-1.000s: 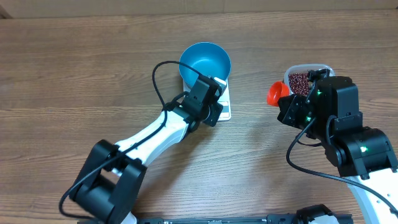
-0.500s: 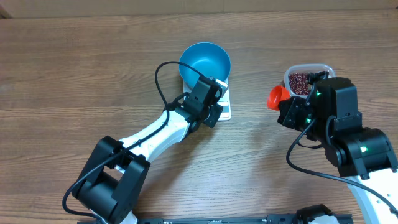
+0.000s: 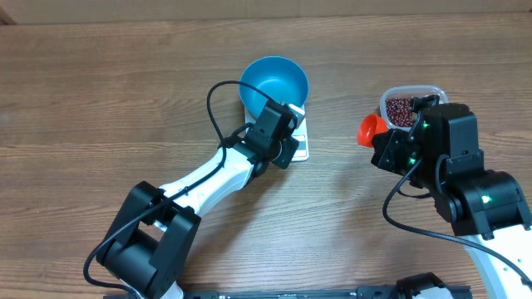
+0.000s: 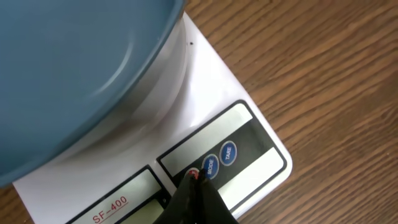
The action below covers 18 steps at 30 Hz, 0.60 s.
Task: Scoop item into bowl and weigh 150g on scale
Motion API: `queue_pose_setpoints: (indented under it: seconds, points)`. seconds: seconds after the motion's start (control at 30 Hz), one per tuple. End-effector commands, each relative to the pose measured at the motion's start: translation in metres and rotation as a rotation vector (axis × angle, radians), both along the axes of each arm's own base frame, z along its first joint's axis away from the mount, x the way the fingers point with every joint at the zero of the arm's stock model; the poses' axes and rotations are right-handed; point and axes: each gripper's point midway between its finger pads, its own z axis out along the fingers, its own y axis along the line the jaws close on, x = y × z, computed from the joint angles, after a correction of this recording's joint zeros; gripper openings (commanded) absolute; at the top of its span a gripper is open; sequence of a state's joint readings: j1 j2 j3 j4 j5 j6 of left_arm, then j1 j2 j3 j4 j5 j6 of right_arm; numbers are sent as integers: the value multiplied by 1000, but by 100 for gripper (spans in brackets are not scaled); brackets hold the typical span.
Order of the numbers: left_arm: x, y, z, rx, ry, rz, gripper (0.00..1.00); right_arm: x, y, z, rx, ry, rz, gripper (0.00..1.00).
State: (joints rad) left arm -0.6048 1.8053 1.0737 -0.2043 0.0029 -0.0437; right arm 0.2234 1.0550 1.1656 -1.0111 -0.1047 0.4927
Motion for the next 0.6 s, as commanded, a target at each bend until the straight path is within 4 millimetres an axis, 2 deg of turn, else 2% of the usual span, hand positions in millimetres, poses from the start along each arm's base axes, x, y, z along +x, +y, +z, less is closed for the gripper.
queue_pose_setpoints:
  seconds: [0.0, 0.23, 0.43, 0.57]
  points:
    - [-2, -1, -13, 30, 7, -20, 4, 3, -1, 13, 1, -37, 4, 4]
    - [-3, -2, -19, 35, 14, -24, 4, 3, -1, 12, 1, -35, 4, 4]
    - [-5, -1, -33, 54, 40, -23, 4, 3, -1, 12, 0, -35, 5, 4]
    - [-5, -1, -34, 55, 42, -23, 4, 3, -1, 12, 0, -36, 4, 4]
